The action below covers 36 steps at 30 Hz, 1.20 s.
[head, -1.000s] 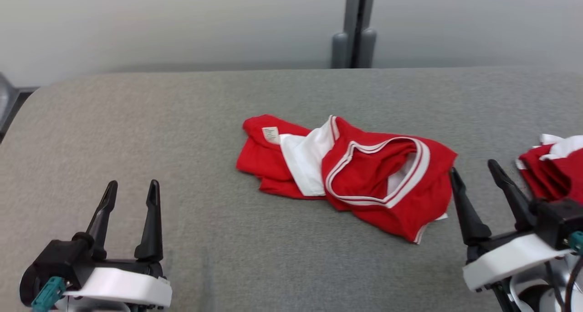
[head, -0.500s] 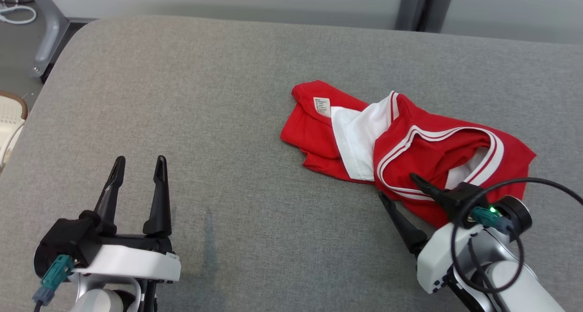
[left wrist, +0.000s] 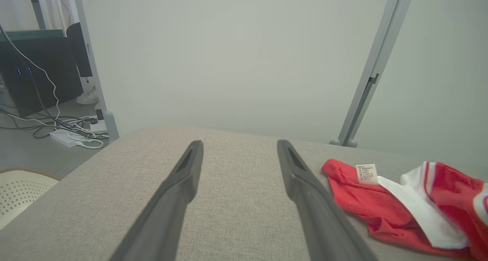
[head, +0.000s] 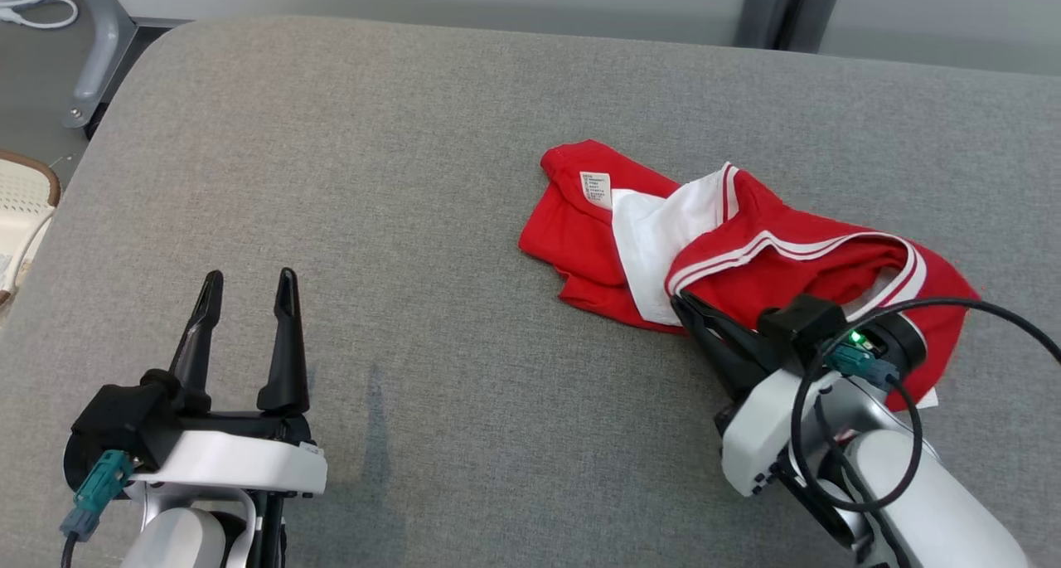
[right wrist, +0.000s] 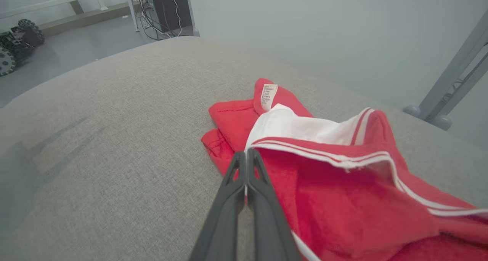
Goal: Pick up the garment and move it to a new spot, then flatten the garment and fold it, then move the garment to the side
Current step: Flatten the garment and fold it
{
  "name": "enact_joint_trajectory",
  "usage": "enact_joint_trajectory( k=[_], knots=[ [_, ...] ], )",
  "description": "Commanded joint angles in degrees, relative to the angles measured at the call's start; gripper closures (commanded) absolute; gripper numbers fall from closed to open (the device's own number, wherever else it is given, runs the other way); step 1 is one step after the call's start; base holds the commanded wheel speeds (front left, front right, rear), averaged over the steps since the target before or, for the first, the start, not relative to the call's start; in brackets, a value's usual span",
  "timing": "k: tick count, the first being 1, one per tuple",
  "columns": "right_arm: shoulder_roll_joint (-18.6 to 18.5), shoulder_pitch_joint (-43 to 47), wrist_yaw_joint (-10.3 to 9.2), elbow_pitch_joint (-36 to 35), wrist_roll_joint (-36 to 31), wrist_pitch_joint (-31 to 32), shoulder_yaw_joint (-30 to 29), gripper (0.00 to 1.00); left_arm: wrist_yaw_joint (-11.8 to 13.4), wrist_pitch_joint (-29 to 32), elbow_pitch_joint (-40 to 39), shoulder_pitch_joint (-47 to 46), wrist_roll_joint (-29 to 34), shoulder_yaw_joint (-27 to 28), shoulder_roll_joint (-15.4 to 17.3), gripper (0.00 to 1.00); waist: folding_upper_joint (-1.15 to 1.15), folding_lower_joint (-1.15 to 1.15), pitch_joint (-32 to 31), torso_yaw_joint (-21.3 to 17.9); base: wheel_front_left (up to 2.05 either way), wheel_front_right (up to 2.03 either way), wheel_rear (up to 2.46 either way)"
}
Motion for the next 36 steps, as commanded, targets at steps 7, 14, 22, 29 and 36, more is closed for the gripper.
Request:
enact_joint_trajectory(
  k=[7, 14, 22, 29, 36],
  knots=[
    [2.4, -4.3, 0.02, -6.5, 0.5, -4.0, 3.0, 1.0, 0.1, -0.5, 0.2, 0.9, 0.5, 1.3, 0.4, 0.0, 0.0, 0.0, -1.8, -2.2, 0.0, 0.0, 0.0],
    [4.7, -3.5, 0.01, -14.7, -0.7, -7.6, -3.5, 1.0, 0.9, 0.2, -1.4, 2.0, 0.8, 2.0, 2.1, 0.0, 0.0, 0.0, -2.2, -5.8, 0.0, 0.0, 0.0],
    [8.3, 13.7, 0.02, -21.1, -2.2, -5.7, -20.7, 1.0, 1.9, 1.8, -3.7, 2.4, 1.2, 2.5, 3.9, 0.0, 0.0, 0.0, -2.1, -9.7, 0.0, 0.0, 0.0],
    [10.5, 22.7, 0.02, -15.5, 0.0, -6.4, -32.8, 1.0, 2.3, 2.9, -5.0, 2.2, 1.4, 2.2, 4.6, 0.0, 0.0, 0.0, -1.9, -11.5, 0.0, 0.0, 0.0],
    [10.7, 19.6, 0.03, -1.2, 2.9, -10.7, -38.5, 1.0, 2.4, 3.3, -5.6, 1.3, 1.4, 1.9, 4.9, 0.0, 0.0, 0.0, -1.4, -11.6, 0.0, 0.0, 0.0]
  ],
)
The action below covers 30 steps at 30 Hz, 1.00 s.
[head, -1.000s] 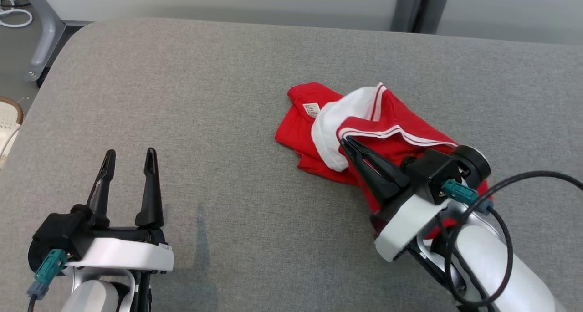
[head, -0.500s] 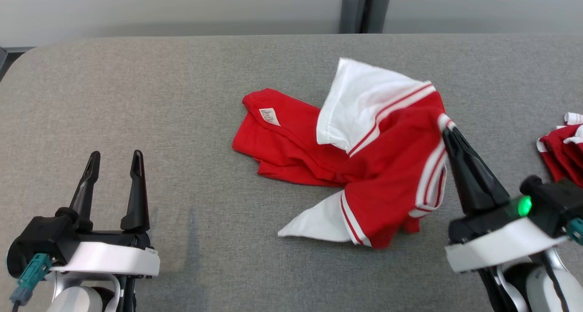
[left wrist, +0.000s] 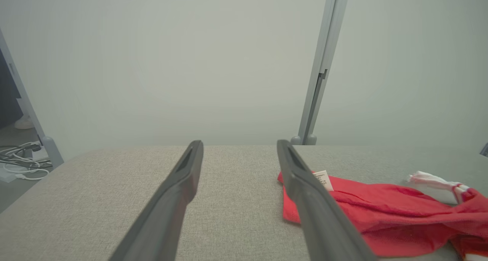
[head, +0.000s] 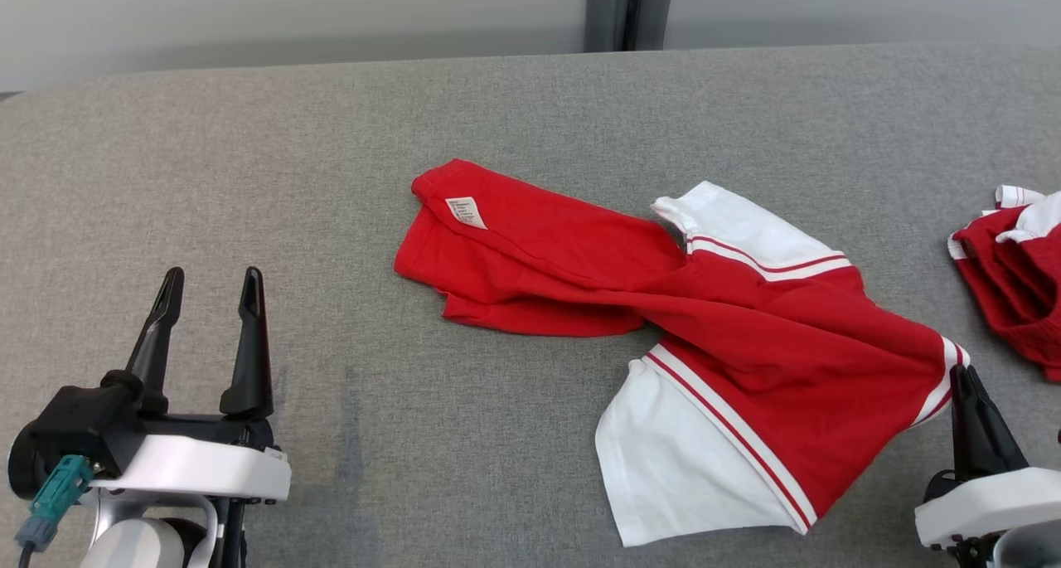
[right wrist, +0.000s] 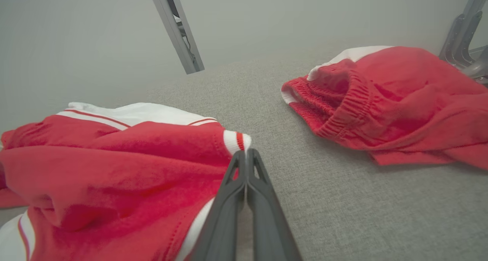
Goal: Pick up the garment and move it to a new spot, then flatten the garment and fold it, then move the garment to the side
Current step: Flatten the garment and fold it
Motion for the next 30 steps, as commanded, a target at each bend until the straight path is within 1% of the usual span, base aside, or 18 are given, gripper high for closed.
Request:
enact_joint_trajectory(
  k=[1, 5, 6, 7, 8, 13, 18, 22, 25, 30],
  knots=[
    [-0.2, -1.4, 0.04, 2.2, 0.5, -1.0, -0.3, 1.0, 0.5, -0.1, -0.3, -0.8, 0.1, 0.1, 0.5, 0.0, 0.0, 0.0, 0.1, -0.1, 0.0, 0.0, 0.0],
    [-0.7, -4.6, 0.04, 8.2, 1.0, -3.4, 0.6, 1.0, 0.4, 0.1, -0.4, -0.7, 0.1, -0.1, 0.6, 0.0, 0.0, 0.0, 0.3, 0.0, 0.0, 0.0, 0.0],
    [-0.8, -5.2, 0.04, 9.0, 1.0, -4.0, 0.8, 0.69, 0.4, 0.1, -0.4, -0.7, 0.1, -0.1, 0.6, 0.0, 0.0, 0.0, 0.3, 0.0, 0.0, 0.0, 0.0],
    [-0.9, -5.4, 0.04, 9.6, 1.0, -4.5, 1.2, 0.19, 0.5, 0.0, -0.4, -0.7, 0.0, -0.2, 0.7, 0.0, 0.0, 0.0, 0.3, 0.0, 0.0, 0.0, 0.0],
    [-1.0, -5.6, 0.04, 9.8, 1.0, -5.3, 1.5, 0.0, 0.5, 0.0, -0.4, -0.6, 0.0, -0.2, 0.7, 0.0, 0.0, 0.0, 0.3, 0.0, 0.0, 0.0, 0.0],
    [-1.4, -5.7, 0.04, 7.8, -0.2, -7.6, 0.8, 0.0, 0.9, -0.1, -0.4, 0.3, -0.1, 0.0, 0.8, 0.0, 0.0, 0.0, -0.3, -0.3, 0.0, 0.0, 0.0],
    [-1.1, -4.9, 0.04, 0.1, -3.1, -8.4, -0.6, 0.0, 1.5, 0.1, -0.8, 1.2, 0.0, 0.3, 1.1, 0.0, 0.0, 0.0, -1.4, -0.8, 0.0, 0.0, 0.0],
    [-0.8, -4.6, 0.04, -7.2, -5.0, -6.4, -0.5, 0.0, 2.0, 0.4, -1.1, 1.4, 0.0, 0.5, 1.2, 0.0, 0.0, 0.0, -2.5, -1.2, 0.0, 0.0, 0.0],
    [-0.6, -4.2, 0.04, -11.7, -6.6, -3.9, 0.9, 0.0, 2.3, 0.5, -1.1, 2.5, 0.1, 0.4, 1.4, 0.0, 0.0, 0.0, -3.6, -1.3, 0.0, 0.0, 0.0],
    [-0.5, -2.1, 0.03, -16.3, -7.9, 0.3, 4.1, 0.0, 2.5, 0.8, -1.3, 3.4, 0.3, -0.2, 1.5, 0.0, 0.0, 0.0, -5.1, -1.3, 0.0, 0.0, 0.0]
  ],
)
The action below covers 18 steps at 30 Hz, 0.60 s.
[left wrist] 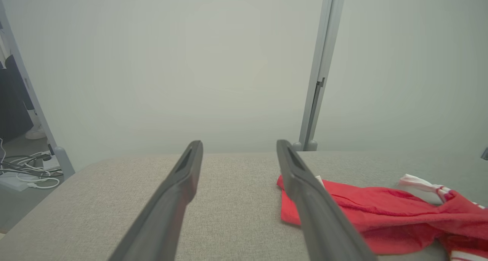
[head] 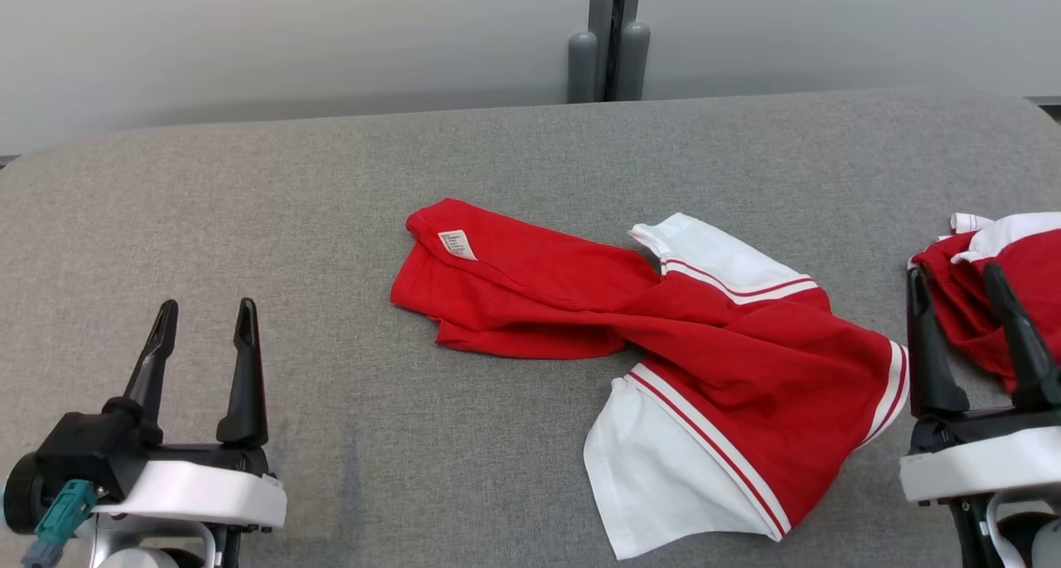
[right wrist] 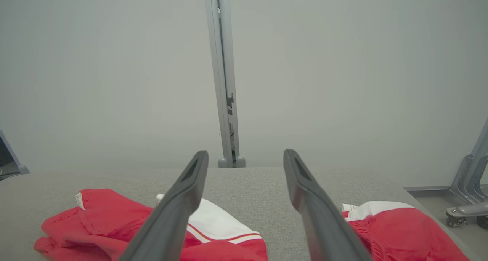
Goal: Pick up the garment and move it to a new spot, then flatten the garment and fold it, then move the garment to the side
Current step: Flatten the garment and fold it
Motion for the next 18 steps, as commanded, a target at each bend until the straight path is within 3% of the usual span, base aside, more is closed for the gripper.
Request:
enact_joint_trajectory(
  k=[1, 18],
  knots=[
    [-0.1, 1.0, 0.02, -1.1, -0.4, 1.0, 0.5, 0.0, 0.2, 0.2, -0.2, 0.6, 0.2, -0.1, 0.2, 0.0, 0.0, 0.0, -0.4, 0.0, 0.0, 0.0, 0.0],
    [0.3, 2.3, 0.02, -3.2, 0.0, 3.0, 1.5, 0.0, -0.2, 0.9, -0.8, -1.9, 0.8, -1.5, 0.7, 0.0, 0.0, 0.0, 0.5, -0.2, 0.0, 0.0, 0.0]
  ],
)
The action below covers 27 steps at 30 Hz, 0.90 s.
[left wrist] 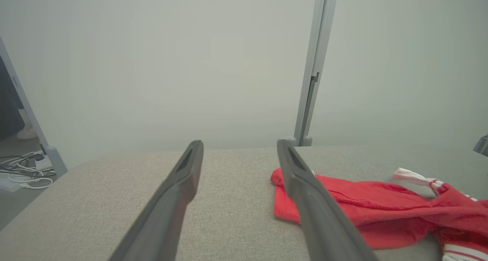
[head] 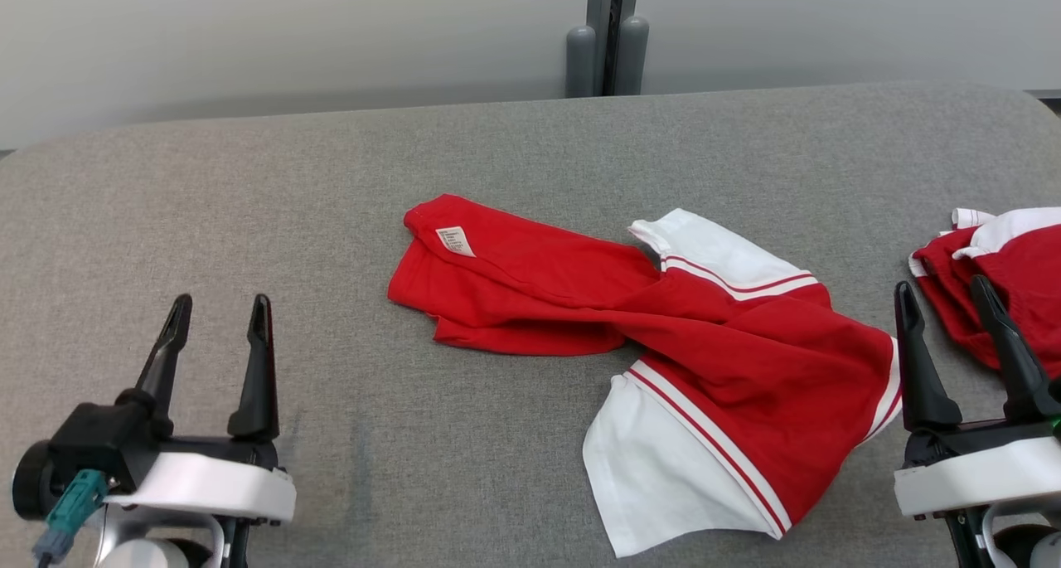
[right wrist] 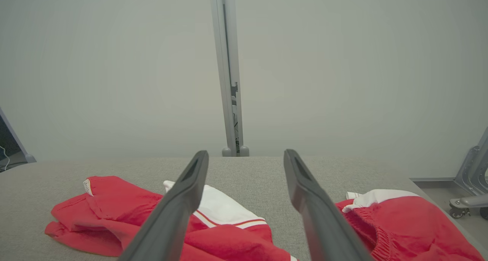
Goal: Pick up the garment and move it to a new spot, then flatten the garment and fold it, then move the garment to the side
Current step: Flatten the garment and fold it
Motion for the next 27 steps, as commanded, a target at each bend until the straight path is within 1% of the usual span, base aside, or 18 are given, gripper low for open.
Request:
enact_joint_trajectory(
  k=[1, 4, 6, 7, 11, 14, 17, 20, 23, 27],
  knots=[
    [0.0, -0.8, 0.02, -0.3, 0.1, 0.1, 0.1, 0.0, -0.5, 0.1, -0.5, -2.7, 0.6, -0.1, 0.5, 0.0, 0.0, 0.0, 0.7, -0.2, 0.0, 0.0, 0.0],
    [0.0, -1.3, 0.02, -0.5, 0.1, 0.1, 0.2, 0.0, -1.2, 0.4, -0.7, -5.1, 1.1, -0.5, 0.9, 0.0, 0.0, 0.0, 1.6, -0.5, 0.0, 0.0, 0.0],
    [0.0, -2.2, 0.02, -0.8, -0.3, 0.3, 0.5, 0.0, -2.9, 1.6, -0.4, -10.5, 1.5, -1.6, 0.9, 0.0, 0.0, 0.0, 3.4, -1.0, 0.0, 0.0, 0.0],
    [0.0, -2.2, 0.02, -0.8, -0.3, 0.3, 0.5, 0.0, -2.9, 1.6, -0.4, -10.5, 1.5, -1.6, 0.9, 0.0, 0.0, 0.0, 3.4, -1.0, 0.0, 0.0, 0.0],
    [-0.1, -3.5, 0.02, -0.9, -0.3, -0.2, 1.1, 0.0, -6.3, 4.3, 3.4, -18.5, 0.5, -4.2, -0.7, 0.0, 0.0, 0.0, 6.3, -2.2, 0.0, 0.0, 0.0],
    [0.0, -4.7, 0.02, -0.4, 0.1, -0.7, 2.1, 0.0, -9.0, 6.9, 9.3, -23.8, -1.2, -5.7, -2.2, 0.0, 0.0, 0.0, 8.7, -3.7, 0.0, 0.0, 0.0],
    [0.0, -5.8, 0.02, 0.4, 0.5, -1.5, 2.8, 0.0, -11.8, 9.5, 17.0, -27.6, -3.1, -7.1, -3.5, 0.0, 0.0, 0.0, 10.7, -5.3, 0.0, 0.0, 0.0],
    [0.0, -6.5, 0.02, 1.0, 0.6, -2.2, 3.5, 0.0, -14.0, 11.6, 24.6, -30.8, -4.6, -8.1, -4.6, 0.0, 0.0, 0.0, 12.4, -6.6, 0.0, 0.0, 0.0],
    [0.0, -7.2, 0.02, 1.8, 0.9, -2.7, 3.8, 0.0, -15.6, 13.2, 31.5, -33.1, -5.5, -8.9, -5.5, 0.0, 0.0, 0.0, 13.7, -7.4, 0.0, 0.0, 0.0],
    [0.1, -7.6, 0.02, 3.0, 1.6, -3.6, 4.1, 0.0, -16.8, 14.7, 39.5, -35.6, -6.5, -9.4, -6.7, 0.0, 0.0, 0.0, 14.6, -7.8, 0.0, 0.0, 0.0]
  ],
)
